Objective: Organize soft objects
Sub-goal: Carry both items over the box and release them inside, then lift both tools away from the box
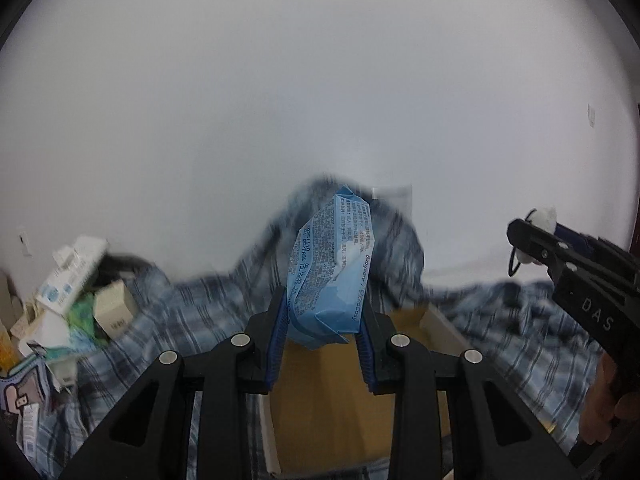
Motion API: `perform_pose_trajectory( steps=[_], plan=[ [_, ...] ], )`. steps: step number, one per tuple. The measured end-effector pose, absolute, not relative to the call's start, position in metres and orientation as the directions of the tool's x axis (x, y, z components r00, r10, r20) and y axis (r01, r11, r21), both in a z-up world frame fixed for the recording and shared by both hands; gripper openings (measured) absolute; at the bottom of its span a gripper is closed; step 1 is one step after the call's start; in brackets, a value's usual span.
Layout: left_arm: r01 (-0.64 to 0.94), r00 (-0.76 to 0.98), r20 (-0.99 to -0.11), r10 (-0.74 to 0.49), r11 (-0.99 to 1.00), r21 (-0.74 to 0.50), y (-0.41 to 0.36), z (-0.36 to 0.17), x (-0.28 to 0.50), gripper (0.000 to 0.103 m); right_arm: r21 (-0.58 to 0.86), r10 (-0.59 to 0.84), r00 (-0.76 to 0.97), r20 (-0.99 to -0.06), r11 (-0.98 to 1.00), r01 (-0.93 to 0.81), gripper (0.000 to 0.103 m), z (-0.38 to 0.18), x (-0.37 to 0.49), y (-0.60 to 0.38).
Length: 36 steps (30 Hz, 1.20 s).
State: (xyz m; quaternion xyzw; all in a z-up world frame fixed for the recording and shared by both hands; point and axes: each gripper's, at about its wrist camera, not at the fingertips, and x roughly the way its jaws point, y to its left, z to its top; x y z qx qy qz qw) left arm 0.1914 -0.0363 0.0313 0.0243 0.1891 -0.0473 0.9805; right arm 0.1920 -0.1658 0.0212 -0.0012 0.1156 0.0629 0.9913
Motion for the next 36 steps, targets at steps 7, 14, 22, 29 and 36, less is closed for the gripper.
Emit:
perform_pose_trajectory(
  steps=[7, 14, 22, 29, 36],
  plan=[
    [0.114, 0.779, -0.622, -0.082, 0.993, 0.012, -0.038, -0.014, 0.229, 0.033, 0.000, 0.098, 0.869, -0.485, 0.994, -0.112, 0.031, -0.019, 0.232, -0.167],
    [0.095, 0.717, -0.695, -0.052, 0.995, 0.024, -0.036, -0.038, 0.246, 0.033, 0.054, 0.159, 0.723, -0.673, 0.985, -0.166, 0.031, -0.063, 0.260, -0.171],
    [0.079, 0.696, -0.714, -0.072, 0.997, -0.024, -0.029, -0.042, 0.250, 0.050, 0.072, 0.172, 0.706, -0.687, 0.983, -0.170, 0.031, -0.070, 0.260, -0.177],
    [0.064, 0.790, -0.612, -0.039, 0.998, 0.019, -0.028, -0.028, 0.237, 0.094, 0.028, 0.158, 0.749, -0.644, 0.983, -0.184, 0.076, -0.062, 0.253, -0.170],
    [0.075, 0.884, -0.464, -0.053, 0.997, 0.027, -0.023, 0.016, 0.207, 0.094, 0.010, 0.152, 0.793, -0.590, 0.983, -0.182, 0.083, -0.037, 0.239, -0.170]
  ],
)
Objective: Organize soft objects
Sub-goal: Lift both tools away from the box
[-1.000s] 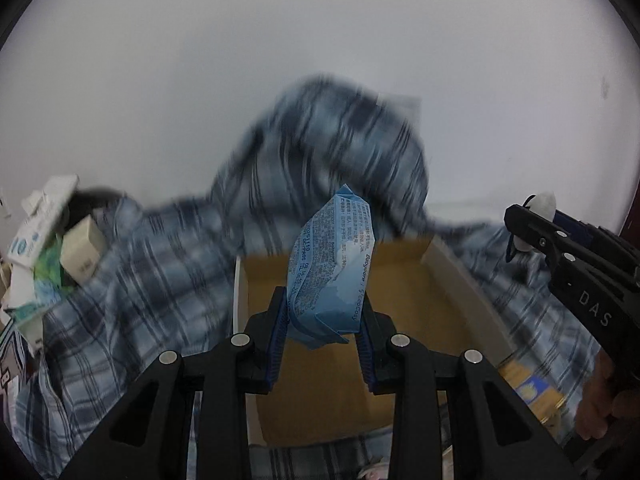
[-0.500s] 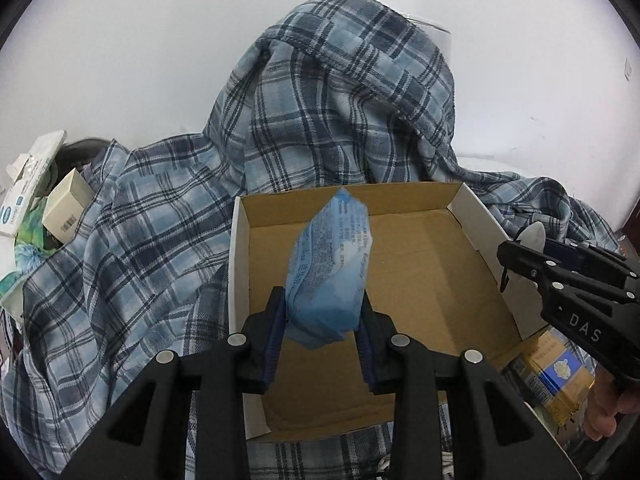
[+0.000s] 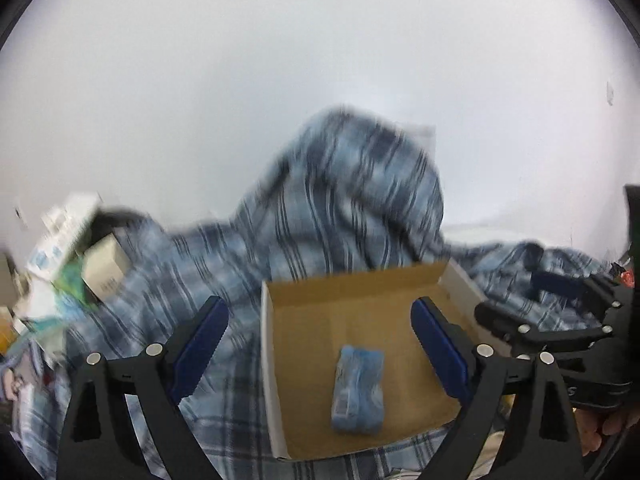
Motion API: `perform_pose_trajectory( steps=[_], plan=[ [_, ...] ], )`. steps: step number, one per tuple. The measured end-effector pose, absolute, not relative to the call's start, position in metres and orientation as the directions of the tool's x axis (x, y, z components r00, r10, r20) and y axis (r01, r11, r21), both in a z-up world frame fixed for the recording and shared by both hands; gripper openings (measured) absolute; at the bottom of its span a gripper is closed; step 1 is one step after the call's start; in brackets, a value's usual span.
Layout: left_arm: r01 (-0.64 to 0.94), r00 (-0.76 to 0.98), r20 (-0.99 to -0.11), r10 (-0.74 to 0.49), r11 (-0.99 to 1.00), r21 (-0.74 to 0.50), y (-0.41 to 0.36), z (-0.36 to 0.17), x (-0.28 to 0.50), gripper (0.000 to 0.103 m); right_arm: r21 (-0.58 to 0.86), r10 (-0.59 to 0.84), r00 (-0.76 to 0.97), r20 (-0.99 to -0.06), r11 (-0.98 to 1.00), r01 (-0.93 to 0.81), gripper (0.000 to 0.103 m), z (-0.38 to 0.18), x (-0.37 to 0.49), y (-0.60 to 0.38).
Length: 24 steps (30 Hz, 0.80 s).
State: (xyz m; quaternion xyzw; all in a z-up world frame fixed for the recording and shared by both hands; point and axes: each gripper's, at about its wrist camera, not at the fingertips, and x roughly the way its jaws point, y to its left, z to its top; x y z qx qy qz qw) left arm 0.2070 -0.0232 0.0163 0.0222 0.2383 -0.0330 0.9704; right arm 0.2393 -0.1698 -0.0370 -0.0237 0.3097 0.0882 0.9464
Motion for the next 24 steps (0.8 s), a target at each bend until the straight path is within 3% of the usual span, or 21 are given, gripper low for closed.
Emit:
perform_pose_trajectory(
  steps=[10, 12, 24],
  plan=[
    [0.100, 0.955, -0.284, -0.086, 0.994, 0.034, -0.017, 0.077, 0.127, 0.094, 0.030, 0.179, 0.867, -0.466, 0.982, -0.187, 0.084, 0.027, 0.184, -0.186],
    [0.112, 0.959, -0.265, -0.101, 0.993, 0.027, -0.017, 0.079, 0.110, 0.100, 0.021, 0.179, 0.879, -0.443, 0.982, -0.190, 0.084, 0.034, 0.167, -0.187],
    [0.153, 0.953, -0.257, -0.159, 0.987, -0.045, -0.004, 0.062, 0.048, 0.103, 0.123, 0.224, 0.907, -0.356, 0.974, -0.192, 0.092, 0.023, 0.087, -0.207]
  ],
)
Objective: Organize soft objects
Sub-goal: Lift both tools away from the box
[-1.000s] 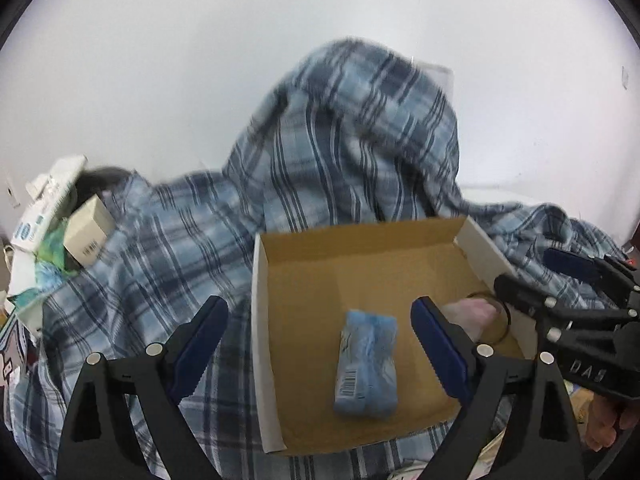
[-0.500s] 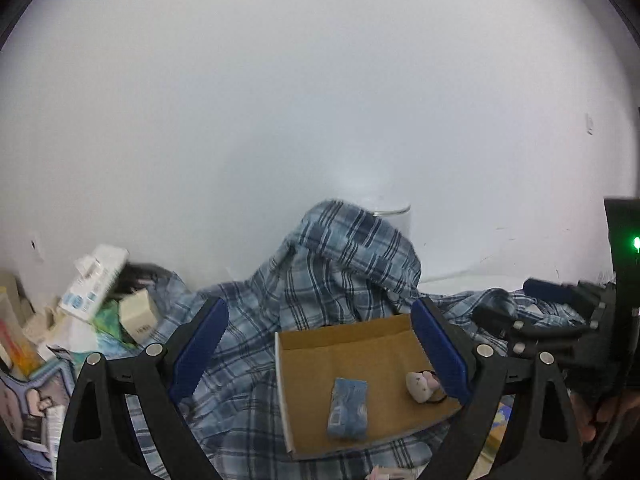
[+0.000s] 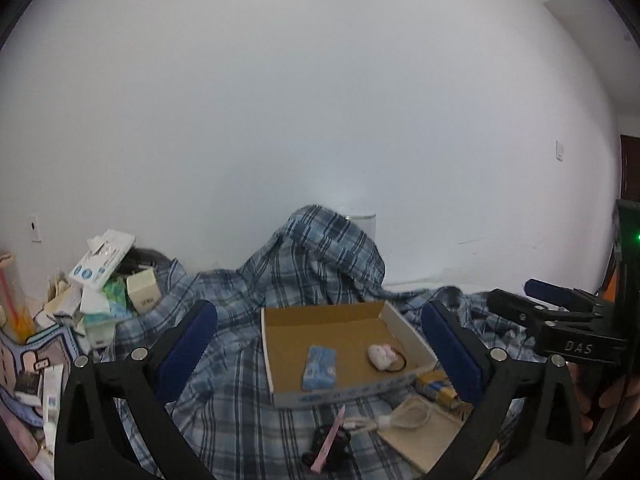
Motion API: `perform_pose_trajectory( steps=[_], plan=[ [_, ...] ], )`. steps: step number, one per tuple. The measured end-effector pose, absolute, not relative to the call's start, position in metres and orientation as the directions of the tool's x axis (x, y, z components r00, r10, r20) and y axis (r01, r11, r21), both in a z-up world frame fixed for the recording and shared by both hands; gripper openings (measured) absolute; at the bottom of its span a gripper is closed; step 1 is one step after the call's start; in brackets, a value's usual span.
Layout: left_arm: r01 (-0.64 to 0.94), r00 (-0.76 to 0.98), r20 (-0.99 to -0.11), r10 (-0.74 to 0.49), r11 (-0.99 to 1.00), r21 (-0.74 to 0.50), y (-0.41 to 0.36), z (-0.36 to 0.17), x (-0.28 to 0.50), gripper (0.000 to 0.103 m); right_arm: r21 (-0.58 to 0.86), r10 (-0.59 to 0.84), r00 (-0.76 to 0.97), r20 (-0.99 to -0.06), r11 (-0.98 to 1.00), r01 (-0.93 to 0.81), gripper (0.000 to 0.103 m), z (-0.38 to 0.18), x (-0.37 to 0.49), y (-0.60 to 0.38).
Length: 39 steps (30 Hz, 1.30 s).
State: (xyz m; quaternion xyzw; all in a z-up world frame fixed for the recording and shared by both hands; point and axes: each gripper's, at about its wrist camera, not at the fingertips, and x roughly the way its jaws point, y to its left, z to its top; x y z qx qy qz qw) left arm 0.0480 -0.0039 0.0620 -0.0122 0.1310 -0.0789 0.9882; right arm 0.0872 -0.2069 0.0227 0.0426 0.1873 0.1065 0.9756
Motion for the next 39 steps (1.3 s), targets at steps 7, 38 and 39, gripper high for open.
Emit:
perform_pose_trajectory(
  steps=[7, 38, 39],
  plan=[
    [0.169, 0.937, -0.305, -0.169, 0.985, -0.028, -0.006, 0.035, 0.038, 0.103, 0.064, 0.170, 0.912, -0.372, 0.985, -0.158, 0.092, -0.011, 0.069, -0.206],
    [0.221, 0.893, -0.387, -0.230, 0.973, -0.068, -0.007, -0.013, 0.062, 0.103, 0.072, 0.164, 0.878, -0.449, 0.986, -0.148, 0.092, -0.063, 0.065, -0.203],
    [0.227, 0.888, -0.395, -0.233, 0.972, -0.064, -0.008, -0.013, 0.063, 0.103, 0.073, 0.166, 0.878, -0.450, 0.986, -0.149, 0.092, -0.063, 0.065, -0.203]
  ],
)
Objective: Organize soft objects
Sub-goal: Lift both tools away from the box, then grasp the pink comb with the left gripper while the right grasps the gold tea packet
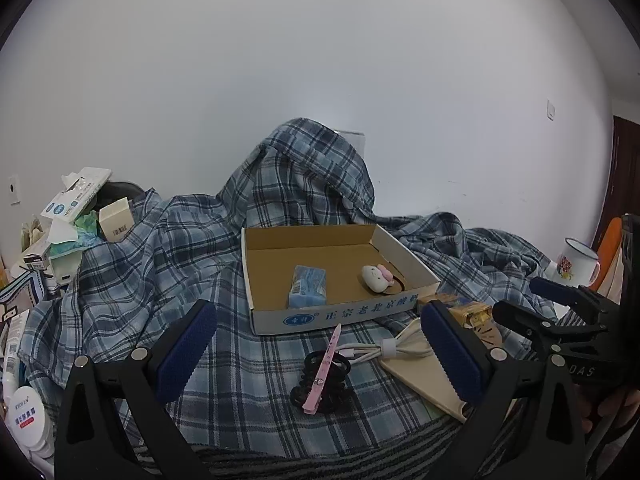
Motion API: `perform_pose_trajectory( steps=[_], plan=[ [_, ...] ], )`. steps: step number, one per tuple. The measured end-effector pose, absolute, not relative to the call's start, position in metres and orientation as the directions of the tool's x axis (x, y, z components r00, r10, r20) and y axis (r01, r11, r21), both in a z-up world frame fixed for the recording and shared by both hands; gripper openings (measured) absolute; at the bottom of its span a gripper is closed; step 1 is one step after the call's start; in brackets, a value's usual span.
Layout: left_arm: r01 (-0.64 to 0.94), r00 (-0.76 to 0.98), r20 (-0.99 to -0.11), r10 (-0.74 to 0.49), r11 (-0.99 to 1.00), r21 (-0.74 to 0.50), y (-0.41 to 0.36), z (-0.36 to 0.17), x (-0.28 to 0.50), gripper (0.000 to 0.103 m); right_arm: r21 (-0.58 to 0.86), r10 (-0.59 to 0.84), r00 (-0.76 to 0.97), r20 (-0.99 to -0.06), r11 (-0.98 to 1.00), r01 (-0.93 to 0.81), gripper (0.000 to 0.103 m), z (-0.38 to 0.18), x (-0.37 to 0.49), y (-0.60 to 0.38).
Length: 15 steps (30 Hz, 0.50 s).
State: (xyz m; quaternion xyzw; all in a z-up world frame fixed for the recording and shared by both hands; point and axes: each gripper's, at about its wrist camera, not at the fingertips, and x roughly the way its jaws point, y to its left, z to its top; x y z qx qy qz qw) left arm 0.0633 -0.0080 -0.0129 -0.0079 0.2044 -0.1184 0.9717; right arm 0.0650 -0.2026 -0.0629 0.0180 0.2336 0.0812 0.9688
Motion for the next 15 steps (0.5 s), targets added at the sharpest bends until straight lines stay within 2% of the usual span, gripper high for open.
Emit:
perform_pose_trajectory(
  steps=[7, 8, 9, 12, 15],
  plan=[
    [0.355, 0.831, -0.473, -0.293, 0.934, 0.046, -0.020, -0.010, 0.074, 0.103, 0.083, 0.159, 0.875, -0.456, 0.987, -0.136, 0.092, -0.064, 0.066, -0.206],
    [0.380, 0.813, -0.486, -0.321, 0.925, 0.025, -0.019, -0.011, 0.080, 0.100, 0.084, 0.156, 0.875, -0.459, 0.988, -0.133, 0.092, -0.065, 0.067, -0.206],
    [0.398, 0.792, -0.503, -0.347, 0.917, -0.006, -0.016, -0.014, 0.087, 0.094, 0.085, 0.156, 0.874, -0.461, 0.988, -0.131, 0.092, -0.065, 0.067, -0.206],
    [0.395, 0.745, -0.567, -0.351, 0.917, -0.048, -0.012, -0.026, 0.108, 0.080, 0.082, 0.156, 0.870, -0.468, 0.988, -0.133, 0.092, -0.066, 0.068, -0.205],
    [0.407, 0.696, -0.606, -0.386, 0.907, -0.109, -0.009, -0.034, 0.119, 0.071, 0.082, 0.158, 0.868, -0.471, 0.987, -0.135, 0.092, -0.067, 0.069, -0.206]
  ],
)
